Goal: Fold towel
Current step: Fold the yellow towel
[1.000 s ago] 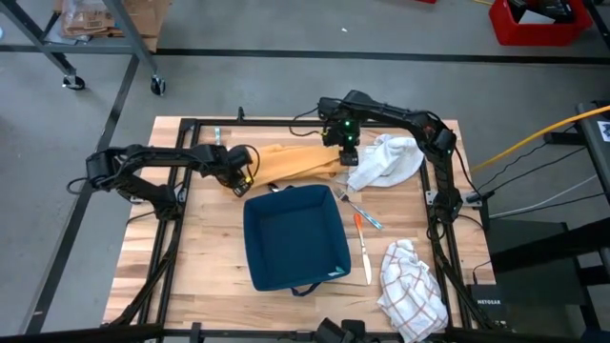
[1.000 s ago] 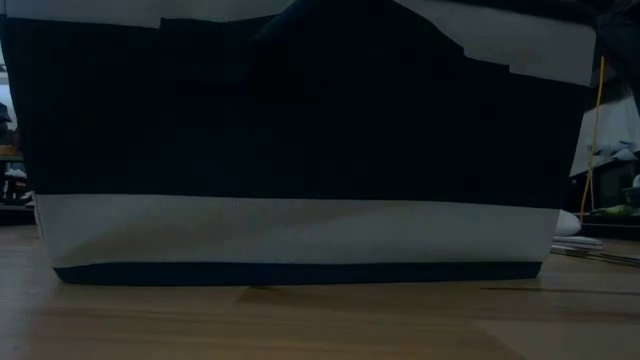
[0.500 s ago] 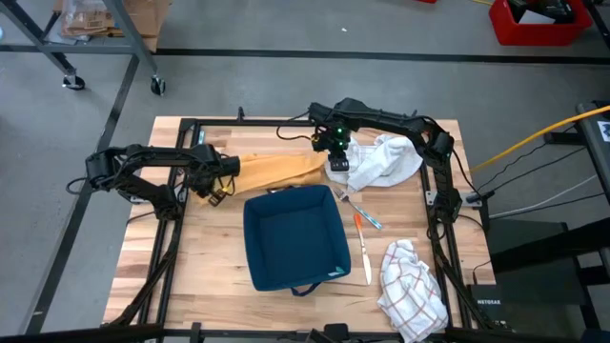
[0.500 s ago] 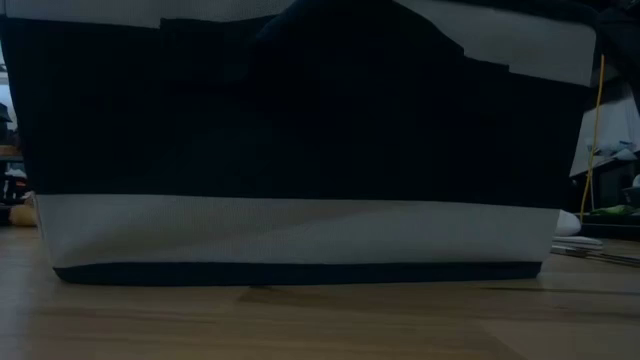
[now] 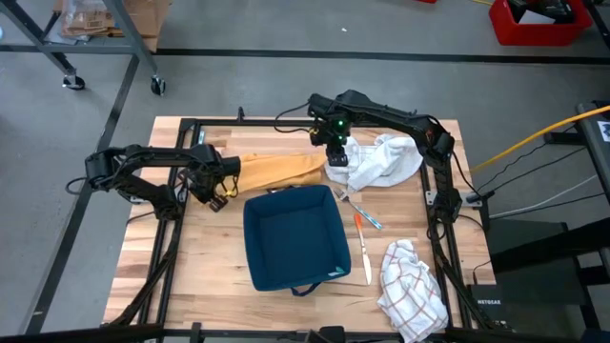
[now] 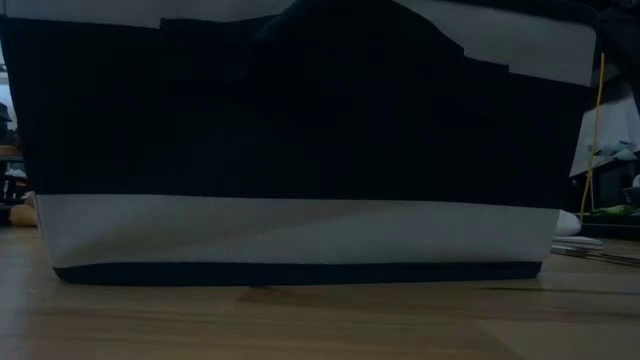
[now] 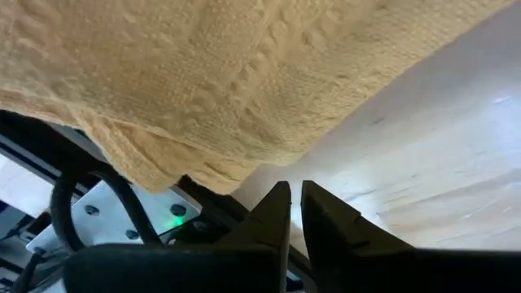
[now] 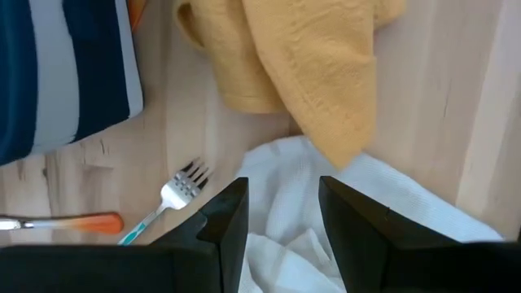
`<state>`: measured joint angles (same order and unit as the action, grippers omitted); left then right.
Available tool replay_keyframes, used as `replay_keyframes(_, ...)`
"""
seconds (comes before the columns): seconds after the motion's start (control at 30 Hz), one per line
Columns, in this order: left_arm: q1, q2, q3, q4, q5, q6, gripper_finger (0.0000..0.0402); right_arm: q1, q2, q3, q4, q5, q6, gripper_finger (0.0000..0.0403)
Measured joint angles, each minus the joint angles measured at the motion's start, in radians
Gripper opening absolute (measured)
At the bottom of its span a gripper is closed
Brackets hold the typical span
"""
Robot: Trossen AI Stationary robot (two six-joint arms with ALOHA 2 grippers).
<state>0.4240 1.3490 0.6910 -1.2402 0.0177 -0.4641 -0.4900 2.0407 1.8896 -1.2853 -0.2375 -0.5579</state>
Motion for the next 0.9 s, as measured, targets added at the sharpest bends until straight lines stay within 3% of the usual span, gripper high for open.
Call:
replay_keyframes(0.23, -0.081, 0.001, 0.000, 0.001, 0.218, -0.058, 0.0026, -0.001, 0.000, 0.000, -0.032, 0.000, -0.027, 0.0154)
replay_keyframes(0.47, -0.238, 0.001, 0.000, 0.091, 0.606, -0.202, 0.0026, -0.001, 0.000, 0.000, -0.096, 0.001, -0.106, 0.0154)
replay_keyframes(0.57, -0.294, 0.000, 0.002, 0.189, 0.708, -0.265, 0.0026, 0.000, 0.000, 0.000, -0.099, -0.022, -0.110, 0.0154)
replay_keyframes(0.77, -0.326, -0.022, 0.083, 0.208, 0.597, -0.279, 0.0026, 0.000, 0.000, 0.000, -0.095, -0.185, -0.145, 0.0154)
replay_keyframes(0.9, -0.319, -0.067, 0.158, 0.197, 0.385, -0.238, 0.0026, 0.005, 0.000, 0.000, -0.093, -0.200, -0.156, 0.0154)
